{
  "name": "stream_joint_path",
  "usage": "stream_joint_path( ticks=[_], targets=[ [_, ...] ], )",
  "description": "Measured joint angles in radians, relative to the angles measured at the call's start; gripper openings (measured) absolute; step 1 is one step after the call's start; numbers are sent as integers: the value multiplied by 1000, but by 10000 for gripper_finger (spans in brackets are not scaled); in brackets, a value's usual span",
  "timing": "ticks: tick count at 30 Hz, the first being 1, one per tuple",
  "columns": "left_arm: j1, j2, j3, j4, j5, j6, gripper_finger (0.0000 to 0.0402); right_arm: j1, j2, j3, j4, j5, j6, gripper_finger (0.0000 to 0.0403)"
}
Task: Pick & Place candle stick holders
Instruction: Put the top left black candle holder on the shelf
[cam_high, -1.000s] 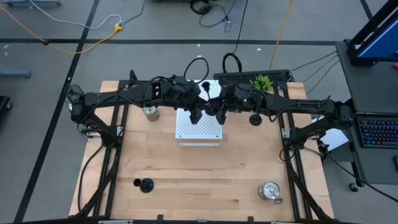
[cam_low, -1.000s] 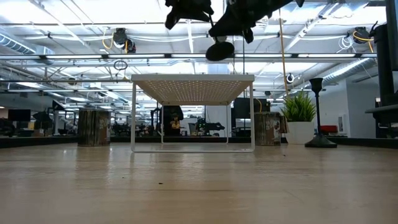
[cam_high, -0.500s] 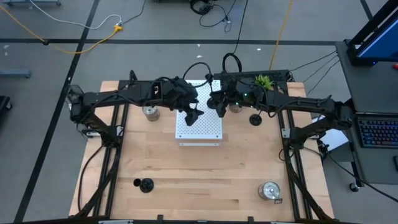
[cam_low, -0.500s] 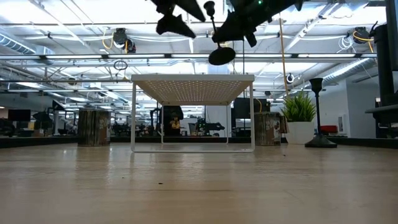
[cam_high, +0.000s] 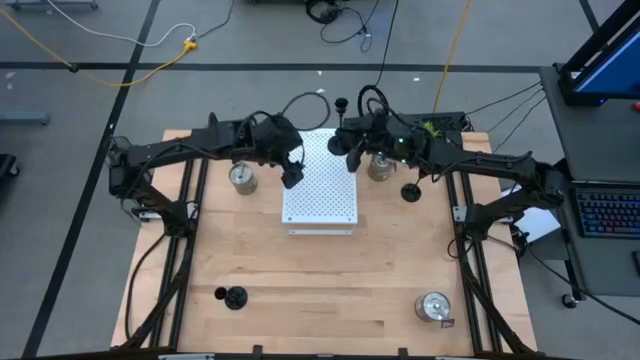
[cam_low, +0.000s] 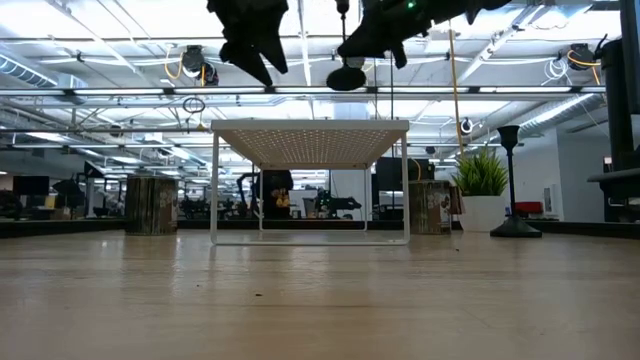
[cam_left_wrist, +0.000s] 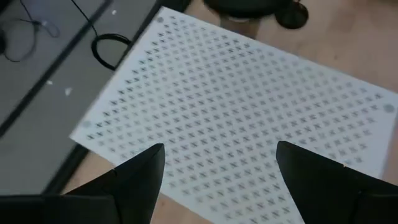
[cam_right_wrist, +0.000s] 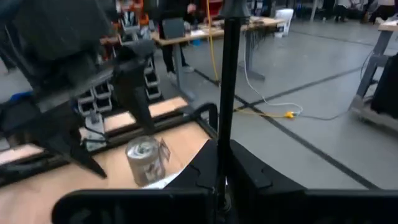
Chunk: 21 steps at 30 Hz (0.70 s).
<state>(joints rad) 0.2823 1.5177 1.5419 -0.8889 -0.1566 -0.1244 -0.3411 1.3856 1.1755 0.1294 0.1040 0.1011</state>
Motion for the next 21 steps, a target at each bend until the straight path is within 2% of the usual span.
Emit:
stream_joint_path(
  ticks=[4, 7, 13, 21],
  targets=[
    [36, -54, -46, 43, 3, 23, 315, -21, 59, -1, 59, 0, -24, 7],
    [69, -129, -128, 51, 8, 15, 316, -53, 100, -3, 104, 0, -46, 7],
    [119, -369, -373, 250, 81, -24, 309, -124, 155, -2, 154, 0, -44, 7],
    [138, -669, -614, 378, 85, -90, 313, -145, 192, -4, 157, -1, -31, 7]
  ],
)
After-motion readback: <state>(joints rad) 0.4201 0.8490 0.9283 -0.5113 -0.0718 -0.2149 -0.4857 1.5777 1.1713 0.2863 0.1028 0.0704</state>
